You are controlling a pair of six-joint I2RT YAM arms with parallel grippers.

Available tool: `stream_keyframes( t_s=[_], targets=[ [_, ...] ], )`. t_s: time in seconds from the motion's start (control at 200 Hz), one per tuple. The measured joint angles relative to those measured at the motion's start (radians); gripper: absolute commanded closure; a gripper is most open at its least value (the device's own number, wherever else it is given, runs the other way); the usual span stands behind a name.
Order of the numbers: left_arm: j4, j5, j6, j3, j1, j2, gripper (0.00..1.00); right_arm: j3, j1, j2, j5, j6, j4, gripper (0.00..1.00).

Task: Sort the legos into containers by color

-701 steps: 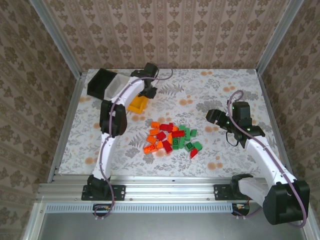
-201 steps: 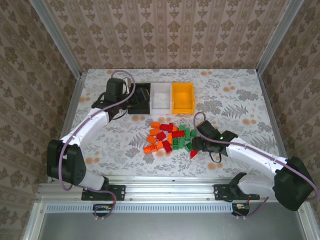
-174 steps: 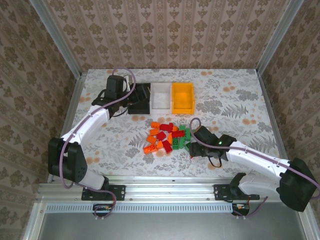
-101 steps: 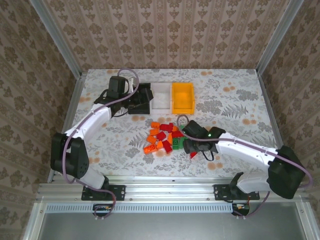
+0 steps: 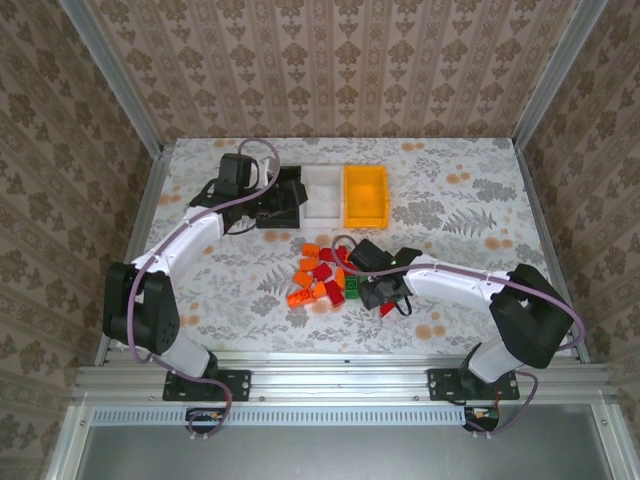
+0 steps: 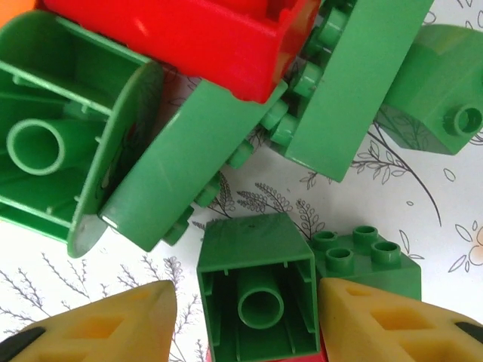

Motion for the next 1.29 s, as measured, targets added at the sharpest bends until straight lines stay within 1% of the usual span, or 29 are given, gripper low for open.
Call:
stream_keyframes(
  t_s=[0.135, 0.305, 0.43, 0.785, 0.93, 1.035, 1.12, 1.205, 1.295],
  targets=[
    [0.0, 0.002, 0.0, 0.0, 0.005, 0.0, 0.13, 0.006, 0.0, 0.011, 0.0, -0.007, 0.021, 0.58],
    [0.0, 0.003, 0.0, 0.0, 0.013, 0.0, 0.13, 0.013, 0.001, 0.027, 0.003, -0.008, 0.026, 0.58],
    [0.0, 0.007, 0.0, 0.0, 0.016, 0.0, 0.13, 0.013, 0.01, 0.034, 0.011, -0.008, 0.025, 0.55],
    [0.0, 0.018, 0.0, 0.0, 0.018, 0.0, 0.13, 0.016, 0.03, 0.034, 0.044, -0.007, 0.025, 0.7],
    [0.0, 0.019, 0.0, 0.0, 0.018, 0.0, 0.13, 0.016, 0.04, 0.023, 0.062, -0.006, 0.017, 0.71],
    [0.0, 0.019, 0.0, 0.002, 0.018, 0.0, 0.13, 0.02, 0.042, -0.033, 0.075, -0.002, -0.007, 0.71],
    [0.0, 0.019, 0.0, 0.004, 0.018, 0.0, 0.13, 0.05, 0.042, -0.088, 0.095, -0.003, -0.035, 0.72],
    [0.0, 0.024, 0.0, 0.007, 0.018, 0.0, 0.13, 0.111, 0.032, -0.111, 0.119, -0.008, -0.054, 0.72],
    [0.0, 0.034, 0.0, 0.007, 0.018, 0.0, 0.12, 0.192, -0.016, -0.109, 0.133, -0.031, -0.051, 0.72]
  ],
)
